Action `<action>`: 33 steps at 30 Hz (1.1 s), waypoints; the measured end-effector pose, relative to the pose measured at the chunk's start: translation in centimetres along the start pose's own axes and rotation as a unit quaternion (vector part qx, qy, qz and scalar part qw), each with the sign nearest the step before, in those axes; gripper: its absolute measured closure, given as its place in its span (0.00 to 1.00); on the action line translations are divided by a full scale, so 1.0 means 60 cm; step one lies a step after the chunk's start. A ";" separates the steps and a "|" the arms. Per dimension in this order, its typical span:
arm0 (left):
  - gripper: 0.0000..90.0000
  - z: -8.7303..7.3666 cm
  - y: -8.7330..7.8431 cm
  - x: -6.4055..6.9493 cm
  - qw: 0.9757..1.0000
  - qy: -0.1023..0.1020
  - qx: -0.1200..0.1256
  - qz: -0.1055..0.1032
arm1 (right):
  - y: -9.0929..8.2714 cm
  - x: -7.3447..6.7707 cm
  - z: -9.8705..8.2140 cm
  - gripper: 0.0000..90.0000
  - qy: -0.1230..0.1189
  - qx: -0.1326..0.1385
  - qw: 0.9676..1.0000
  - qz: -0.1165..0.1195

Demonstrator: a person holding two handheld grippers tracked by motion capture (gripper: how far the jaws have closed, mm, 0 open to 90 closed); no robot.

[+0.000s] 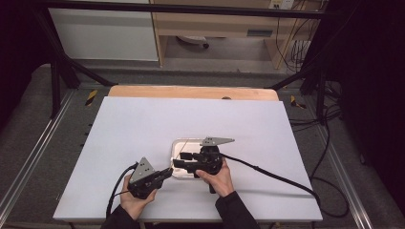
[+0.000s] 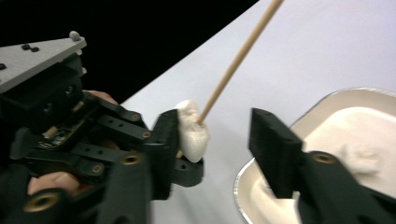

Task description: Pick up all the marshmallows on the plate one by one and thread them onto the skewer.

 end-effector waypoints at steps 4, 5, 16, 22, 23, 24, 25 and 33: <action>0.99 -0.004 0.000 -0.007 1.000 -0.012 -0.007 0.005 | -0.009 0.000 0.004 0.38 -0.020 0.003 1.000 -0.012; 0.99 -0.004 -0.001 -0.009 1.000 -0.018 -0.006 0.005 | -0.011 -0.001 0.006 0.36 -0.024 0.006 1.000 -0.015; 0.99 -0.005 -0.021 -0.025 0.999 -0.029 -0.007 0.013 | -0.038 0.023 0.003 0.10 -0.059 -0.024 0.996 -0.064; 0.99 -0.010 -0.030 -0.033 0.999 -0.034 -0.015 0.014 | -0.054 0.052 -0.022 0.04 -0.078 -0.073 0.989 -0.098; 0.99 -0.010 -0.032 -0.034 0.999 -0.035 -0.016 0.014 | -0.056 0.057 -0.024 0.04 -0.081 -0.077 0.988 -0.104; 0.99 -0.010 -0.035 -0.036 0.999 -0.036 -0.017 0.014 | -0.057 0.060 -0.026 0.03 -0.083 -0.083 0.987 -0.108; 0.99 -0.011 -0.037 -0.039 0.999 -0.036 -0.017 0.016 | -0.057 0.063 -0.028 0.02 -0.086 -0.090 0.986 -0.113; 0.99 -0.011 -0.049 -0.056 0.999 -0.044 -0.020 0.021 | -0.041 0.082 -0.025 0.01 -0.092 -0.104 0.981 -0.136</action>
Point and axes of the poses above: each handheld gripper's, and its own axes: y roughly forward along the jaws, z roughly out of its top, x roughly to its right, the point moved 7 cm from there along y, roughly forward along the jaws, and after that the axes turned 15 degrees about -y, right-handed, at the moved point
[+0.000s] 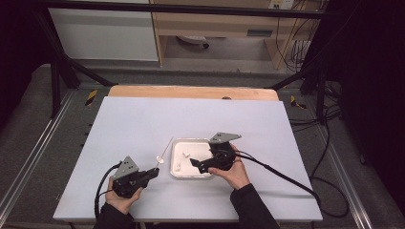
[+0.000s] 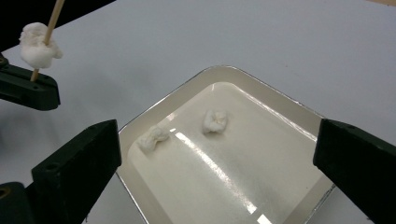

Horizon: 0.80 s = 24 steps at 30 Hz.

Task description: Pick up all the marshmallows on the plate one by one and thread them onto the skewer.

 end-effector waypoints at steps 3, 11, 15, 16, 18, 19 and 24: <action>0.99 0.000 -0.001 -0.003 1.000 -0.002 -0.002 0.000 | 0.013 0.004 0.007 0.01 -0.007 -0.007 1.000 -0.007; 0.99 0.000 0.000 -0.005 1.000 -0.001 -0.005 0.000 | 0.059 0.008 0.029 0.06 -0.010 -0.031 0.999 -0.015; 0.99 0.000 0.000 -0.006 1.000 -0.002 -0.006 0.000 | 0.080 0.009 0.028 0.13 -0.015 -0.041 0.999 -0.017; 0.99 0.000 0.000 -0.005 1.000 -0.001 -0.006 0.000 | 0.086 0.011 0.026 0.14 -0.013 -0.042 0.999 -0.017; 0.99 0.000 0.000 -0.005 1.000 -0.001 -0.006 0.000 | 0.092 0.014 0.021 0.18 -0.012 -0.050 0.999 -0.019; 0.99 -0.001 0.001 -0.005 1.000 -0.001 -0.006 0.000 | 0.096 0.016 0.017 0.20 -0.013 -0.056 0.998 -0.018; 0.99 -0.001 0.002 -0.005 1.000 0.001 -0.009 0.000 | 0.106 0.016 0.007 0.30 -0.017 -0.069 0.997 -0.011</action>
Point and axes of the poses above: each handheld gripper's, and its own axes: y roughly forward along the jaws, z roughly out of its top, x roughly to its right, the point moved 7 cm from there along y, roughly forward along the jaws, and after that the axes turned 15 degrees about -y, right-handed, at the moved point
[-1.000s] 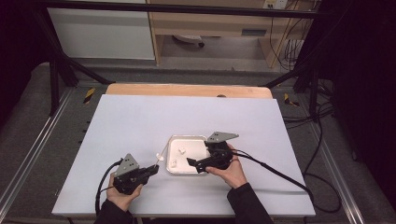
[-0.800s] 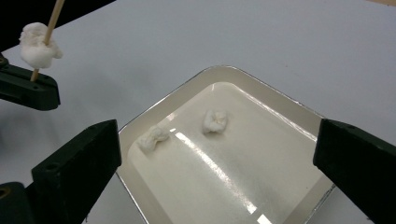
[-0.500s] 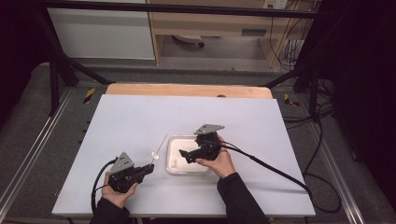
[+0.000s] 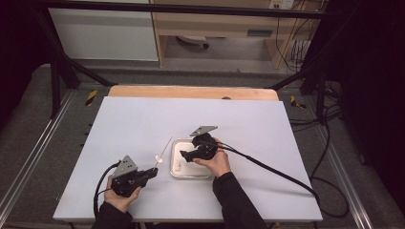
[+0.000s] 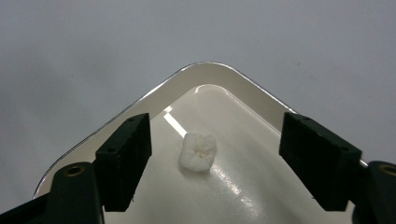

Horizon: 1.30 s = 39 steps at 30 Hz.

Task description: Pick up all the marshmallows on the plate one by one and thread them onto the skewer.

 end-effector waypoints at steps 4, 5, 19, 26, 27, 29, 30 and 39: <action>0.99 0.000 0.001 0.000 1.000 0.000 0.000 0.000 | 0.007 -0.001 -0.004 0.41 0.002 -0.002 1.000 0.004; 0.99 0.000 0.001 0.000 1.000 0.000 0.000 -0.001 | 0.009 -0.002 -0.004 0.43 0.003 -0.002 1.000 0.006; 0.99 -0.001 0.003 0.001 1.000 0.000 -0.002 0.000 | 0.024 -0.007 -0.015 0.64 -0.011 -0.017 1.000 0.017; 0.99 -0.002 0.003 0.002 1.000 0.001 -0.003 -0.001 | 0.021 -0.011 -0.017 0.76 -0.016 -0.020 1.000 0.014; 0.99 -0.001 0.003 0.002 1.000 0.001 -0.002 0.000 | 0.021 -0.011 -0.017 0.78 -0.018 -0.020 1.000 0.013; 0.99 -0.001 0.003 0.002 1.000 0.002 -0.002 -0.001 | 0.021 -0.010 -0.018 0.79 -0.015 -0.020 1.000 0.012; 0.99 -0.002 0.003 0.002 1.000 0.002 -0.002 -0.001 | 0.021 -0.009 -0.018 0.79 -0.015 -0.019 1.000 0.011; 0.99 -0.001 0.003 0.003 1.000 0.003 -0.002 -0.001 | 0.009 -0.008 -0.009 0.81 -0.004 -0.007 1.000 0.012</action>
Point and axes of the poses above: each handheld gripper's, and its own axes: y roughly forward along the jaws, z roughly out of its top, x roughly to its right, the point moved 7 cm from there along y, roughly forward along the jaws, and after that the axes turned 15 degrees about -y, right-handed, at the moved point
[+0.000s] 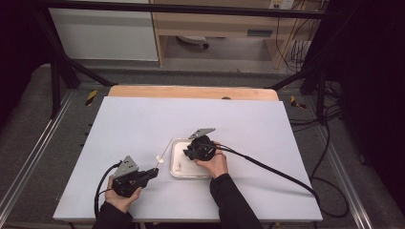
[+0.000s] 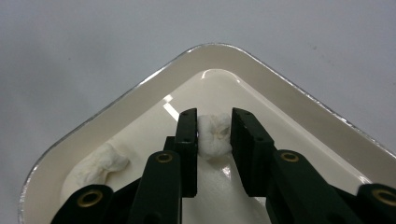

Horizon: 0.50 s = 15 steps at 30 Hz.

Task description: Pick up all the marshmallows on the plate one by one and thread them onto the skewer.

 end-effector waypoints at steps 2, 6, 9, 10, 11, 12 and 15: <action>0.99 0.000 0.000 0.000 1.000 0.000 0.000 0.000 | -0.009 -0.001 0.006 0.81 0.005 0.008 1.000 0.004; 0.99 0.000 0.001 0.002 1.000 0.001 0.001 -0.002 | -0.030 0.001 0.017 0.82 0.008 0.026 1.000 0.009; 0.99 0.000 0.002 0.003 1.000 0.001 0.000 -0.003 | -0.047 0.000 0.022 0.82 0.012 0.035 0.999 0.014; 0.99 0.000 0.002 0.004 1.000 0.002 0.001 -0.004 | -0.050 0.000 0.023 0.82 0.010 0.038 0.999 0.015; 0.99 0.000 0.002 0.004 1.000 0.001 0.001 -0.004 | -0.056 0.000 0.025 0.82 0.012 0.043 0.999 0.016; 0.99 0.000 0.003 0.005 1.000 0.002 0.000 -0.005 | -0.060 0.000 0.026 0.82 0.014 0.045 0.999 0.019; 0.99 -0.001 0.003 0.007 1.000 0.004 0.000 -0.007 | -0.073 0.001 0.027 0.83 0.019 0.055 0.998 0.023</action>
Point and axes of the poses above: each handheld gripper's, and its own axes: y roughly forward along the jaws, z roughly out of its top, x roughly to its right, the point moved 7 cm from there along y, roughly forward along the jaws, and after that the axes turned 15 degrees about -y, right-handed, at the moved point
